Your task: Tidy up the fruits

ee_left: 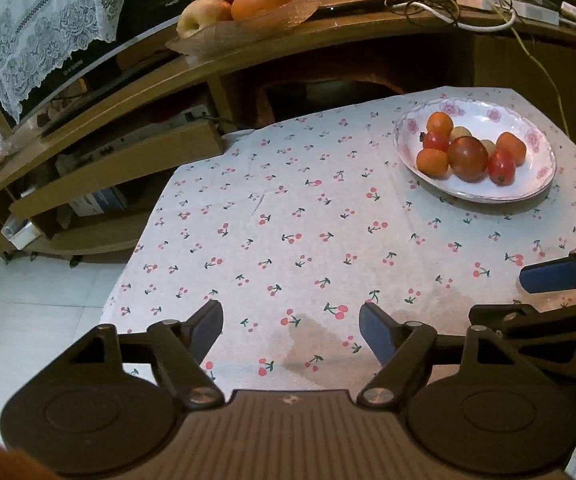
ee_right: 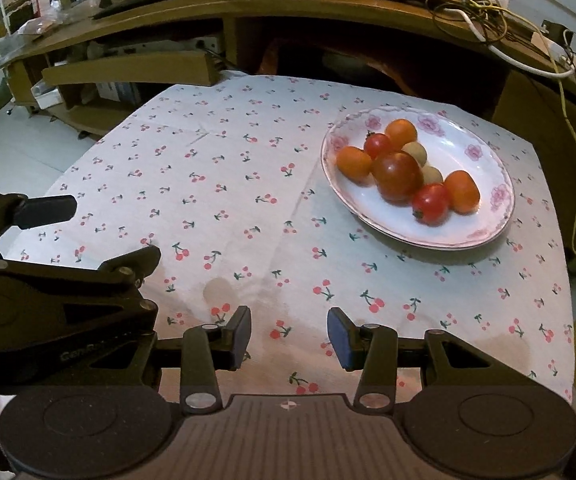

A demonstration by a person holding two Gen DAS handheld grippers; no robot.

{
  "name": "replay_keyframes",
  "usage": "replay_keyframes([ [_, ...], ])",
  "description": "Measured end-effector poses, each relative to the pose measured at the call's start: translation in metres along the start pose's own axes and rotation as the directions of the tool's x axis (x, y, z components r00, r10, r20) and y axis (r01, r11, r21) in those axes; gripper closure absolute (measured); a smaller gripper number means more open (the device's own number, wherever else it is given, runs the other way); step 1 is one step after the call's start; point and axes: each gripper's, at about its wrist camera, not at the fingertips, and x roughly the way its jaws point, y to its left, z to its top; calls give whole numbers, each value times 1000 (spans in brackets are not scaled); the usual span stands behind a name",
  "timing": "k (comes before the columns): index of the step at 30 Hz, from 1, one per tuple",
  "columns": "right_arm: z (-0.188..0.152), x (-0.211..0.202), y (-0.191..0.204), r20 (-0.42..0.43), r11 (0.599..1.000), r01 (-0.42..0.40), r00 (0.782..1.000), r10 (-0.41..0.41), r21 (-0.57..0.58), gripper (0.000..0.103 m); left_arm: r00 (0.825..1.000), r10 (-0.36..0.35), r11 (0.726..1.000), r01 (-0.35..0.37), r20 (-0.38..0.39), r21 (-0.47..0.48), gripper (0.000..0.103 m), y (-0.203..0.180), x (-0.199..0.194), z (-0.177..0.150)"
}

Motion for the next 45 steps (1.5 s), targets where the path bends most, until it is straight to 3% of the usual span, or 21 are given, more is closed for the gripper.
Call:
replay_keyframes([
  [25,-5,-3,-3,-4,1000,15,1000,-15,1,60,1000,-5,1000,5,9,12,24,-8,-2,0],
  [30,-6,-5,-4,1,1000,19,1000,-19,4,60,999,-41,999,40,-32,-29,25,-6,1,2],
  [45,-7,-9,-6,14,1000,21,1000,-21,17,61,1000,-27,999,27,12,-25,24,-9,-5,1],
])
